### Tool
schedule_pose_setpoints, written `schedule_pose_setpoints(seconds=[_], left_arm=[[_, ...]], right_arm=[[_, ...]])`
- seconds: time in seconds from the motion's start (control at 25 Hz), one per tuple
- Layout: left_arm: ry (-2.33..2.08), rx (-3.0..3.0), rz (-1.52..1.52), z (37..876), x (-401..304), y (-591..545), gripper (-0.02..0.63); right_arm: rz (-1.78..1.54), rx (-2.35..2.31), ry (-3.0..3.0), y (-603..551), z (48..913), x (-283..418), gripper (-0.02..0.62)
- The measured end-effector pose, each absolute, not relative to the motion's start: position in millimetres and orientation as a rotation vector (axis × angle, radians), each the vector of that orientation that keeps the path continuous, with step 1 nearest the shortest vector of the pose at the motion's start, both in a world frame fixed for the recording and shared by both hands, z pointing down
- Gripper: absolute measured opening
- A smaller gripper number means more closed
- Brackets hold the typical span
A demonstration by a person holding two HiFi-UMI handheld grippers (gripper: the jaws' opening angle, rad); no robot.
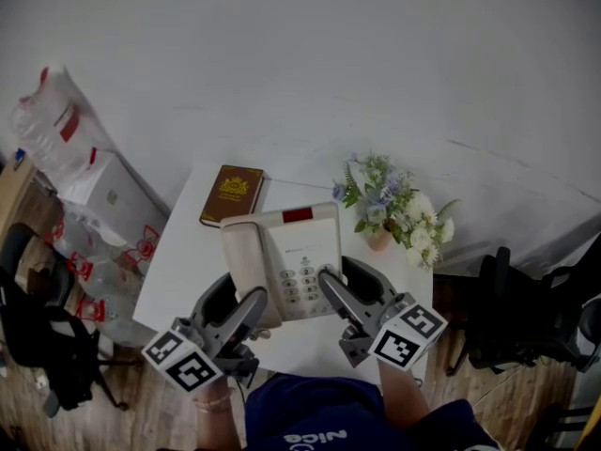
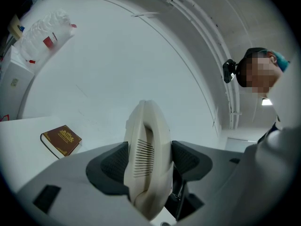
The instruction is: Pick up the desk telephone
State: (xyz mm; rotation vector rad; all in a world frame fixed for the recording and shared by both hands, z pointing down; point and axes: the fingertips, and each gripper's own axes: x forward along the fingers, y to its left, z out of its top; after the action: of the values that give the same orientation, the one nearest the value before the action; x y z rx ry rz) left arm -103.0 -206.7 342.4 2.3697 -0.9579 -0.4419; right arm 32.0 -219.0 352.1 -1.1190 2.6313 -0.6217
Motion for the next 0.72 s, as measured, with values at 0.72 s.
schedule_pose_setpoints(seconds=[0.72], left_arm=[[-0.961, 2.365, -0.427, 344.9, -99.1, -208.7, 0.302]], right_arm=[[-0.618, -1.133, 2.622, -220.7, 354.7, 35.5, 0.199]])
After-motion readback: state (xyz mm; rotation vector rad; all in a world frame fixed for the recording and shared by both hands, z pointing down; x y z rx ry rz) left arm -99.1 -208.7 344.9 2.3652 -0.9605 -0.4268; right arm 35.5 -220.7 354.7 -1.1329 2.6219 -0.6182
